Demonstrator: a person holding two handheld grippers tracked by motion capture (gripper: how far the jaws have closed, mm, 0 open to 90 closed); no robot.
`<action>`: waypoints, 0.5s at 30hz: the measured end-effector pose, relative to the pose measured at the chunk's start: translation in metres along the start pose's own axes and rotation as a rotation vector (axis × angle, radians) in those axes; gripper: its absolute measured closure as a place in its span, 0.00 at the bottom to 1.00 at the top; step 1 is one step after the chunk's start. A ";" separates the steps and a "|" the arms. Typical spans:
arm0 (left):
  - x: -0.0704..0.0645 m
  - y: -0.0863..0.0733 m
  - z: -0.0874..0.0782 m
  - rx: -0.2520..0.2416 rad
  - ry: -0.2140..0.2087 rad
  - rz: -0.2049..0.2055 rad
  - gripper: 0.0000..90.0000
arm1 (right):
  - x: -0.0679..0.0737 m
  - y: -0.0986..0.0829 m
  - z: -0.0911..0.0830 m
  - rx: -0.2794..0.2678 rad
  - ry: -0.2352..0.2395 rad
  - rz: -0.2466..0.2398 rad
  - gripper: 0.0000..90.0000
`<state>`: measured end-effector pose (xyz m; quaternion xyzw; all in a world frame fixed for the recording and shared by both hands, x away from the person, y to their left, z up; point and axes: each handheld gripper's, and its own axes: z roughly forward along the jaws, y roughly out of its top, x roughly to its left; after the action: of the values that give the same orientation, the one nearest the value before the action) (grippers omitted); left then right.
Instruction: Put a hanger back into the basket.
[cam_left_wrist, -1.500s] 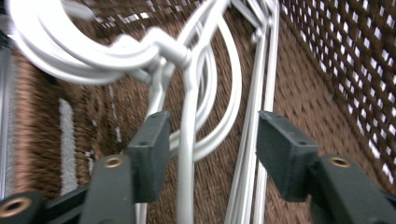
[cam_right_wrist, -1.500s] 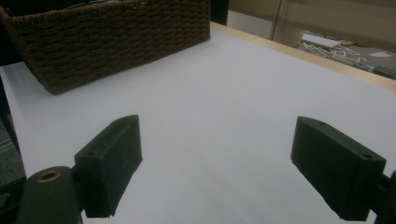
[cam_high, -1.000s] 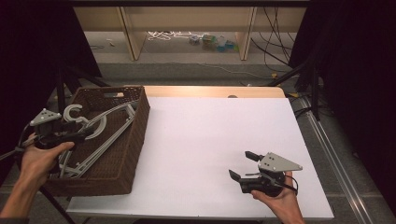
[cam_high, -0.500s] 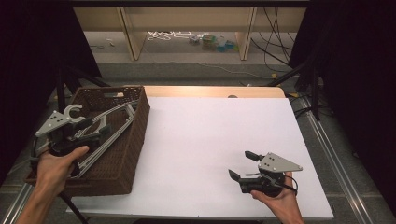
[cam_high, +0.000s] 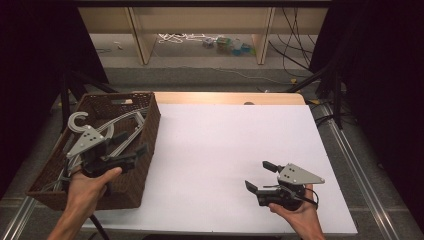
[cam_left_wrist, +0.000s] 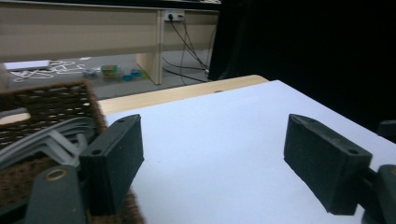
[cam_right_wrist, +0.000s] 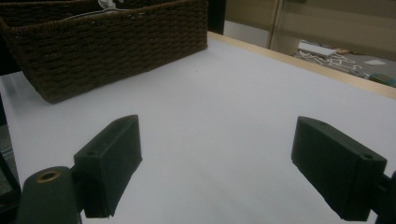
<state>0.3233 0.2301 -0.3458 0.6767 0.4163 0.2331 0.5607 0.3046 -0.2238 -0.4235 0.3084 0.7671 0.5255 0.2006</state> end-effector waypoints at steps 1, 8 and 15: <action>-0.005 -0.002 0.003 0.006 -0.010 0.007 0.21 | 0.000 0.000 0.000 -0.004 -0.003 0.000 0.19; -0.030 -0.012 0.014 0.000 -0.066 0.036 0.19 | 0.000 0.000 -0.001 -0.011 -0.008 -0.004 0.19; -0.041 -0.029 0.019 -0.009 -0.083 0.058 0.19 | 0.002 0.002 -0.003 -0.037 -0.026 -0.002 0.19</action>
<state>0.3076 0.1863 -0.3726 0.6951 0.3718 0.2230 0.5734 0.3017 -0.2234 -0.4209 0.3107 0.7548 0.5355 0.2167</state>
